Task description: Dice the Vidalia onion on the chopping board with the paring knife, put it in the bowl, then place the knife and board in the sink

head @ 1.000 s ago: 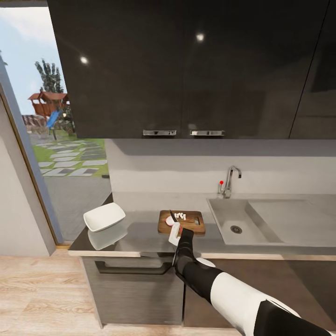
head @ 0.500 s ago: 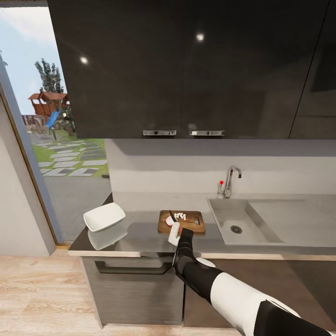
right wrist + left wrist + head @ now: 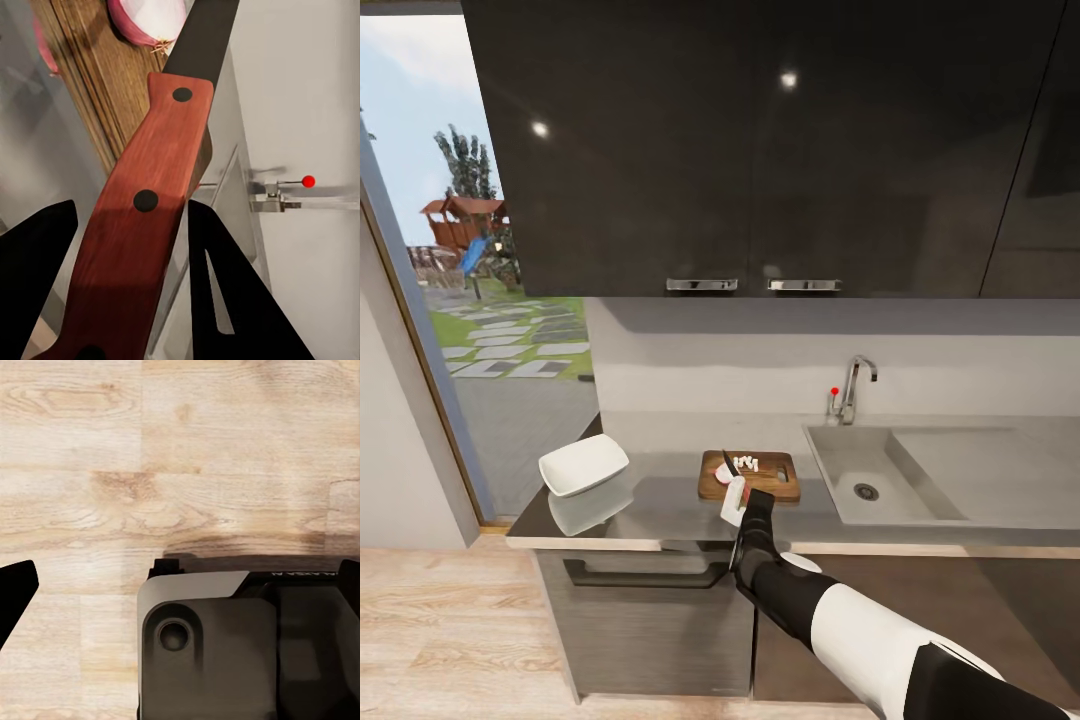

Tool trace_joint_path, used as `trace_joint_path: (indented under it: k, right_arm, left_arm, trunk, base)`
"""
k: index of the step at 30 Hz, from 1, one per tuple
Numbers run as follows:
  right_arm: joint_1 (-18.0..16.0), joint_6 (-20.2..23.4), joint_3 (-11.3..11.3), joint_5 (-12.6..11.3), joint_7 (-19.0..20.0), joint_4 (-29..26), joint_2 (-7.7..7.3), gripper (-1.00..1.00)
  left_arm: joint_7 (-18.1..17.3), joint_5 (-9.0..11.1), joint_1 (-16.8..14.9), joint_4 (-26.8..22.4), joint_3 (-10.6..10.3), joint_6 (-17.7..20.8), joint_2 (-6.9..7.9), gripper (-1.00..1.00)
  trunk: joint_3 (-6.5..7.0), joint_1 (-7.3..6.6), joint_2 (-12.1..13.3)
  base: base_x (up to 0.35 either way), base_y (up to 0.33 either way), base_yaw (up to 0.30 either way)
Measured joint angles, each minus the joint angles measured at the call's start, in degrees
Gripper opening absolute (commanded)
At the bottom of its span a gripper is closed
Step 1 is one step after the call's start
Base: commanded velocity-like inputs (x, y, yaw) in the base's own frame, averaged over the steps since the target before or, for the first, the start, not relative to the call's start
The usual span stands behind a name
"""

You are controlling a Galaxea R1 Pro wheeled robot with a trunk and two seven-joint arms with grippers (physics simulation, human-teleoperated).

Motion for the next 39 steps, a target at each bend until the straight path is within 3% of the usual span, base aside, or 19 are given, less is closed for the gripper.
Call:
trace_joint_path:
  k: [15,39]
  right_arm:
    - [-0.01,0.05,0.00,-0.05,0.00,0.00,0.00,-1.00]
    - [0.03,-0.01,0.00,-0.09,-0.16,0.00,0.00,-1.00]
  left_arm:
    - [0.00,0.02,0.00,-0.01,0.00,0.00,0.00,1.00]
    - [0.00,0.00,0.00,0.00,0.00,0.00,0.00,1.00]
  trunk:
    - [-1.06,0.00,0.00]
    - [-1.11,0.00,0.00]
  base:
    - [0.000,0.000,0.000]
    - [0.059,0.000,0.000]
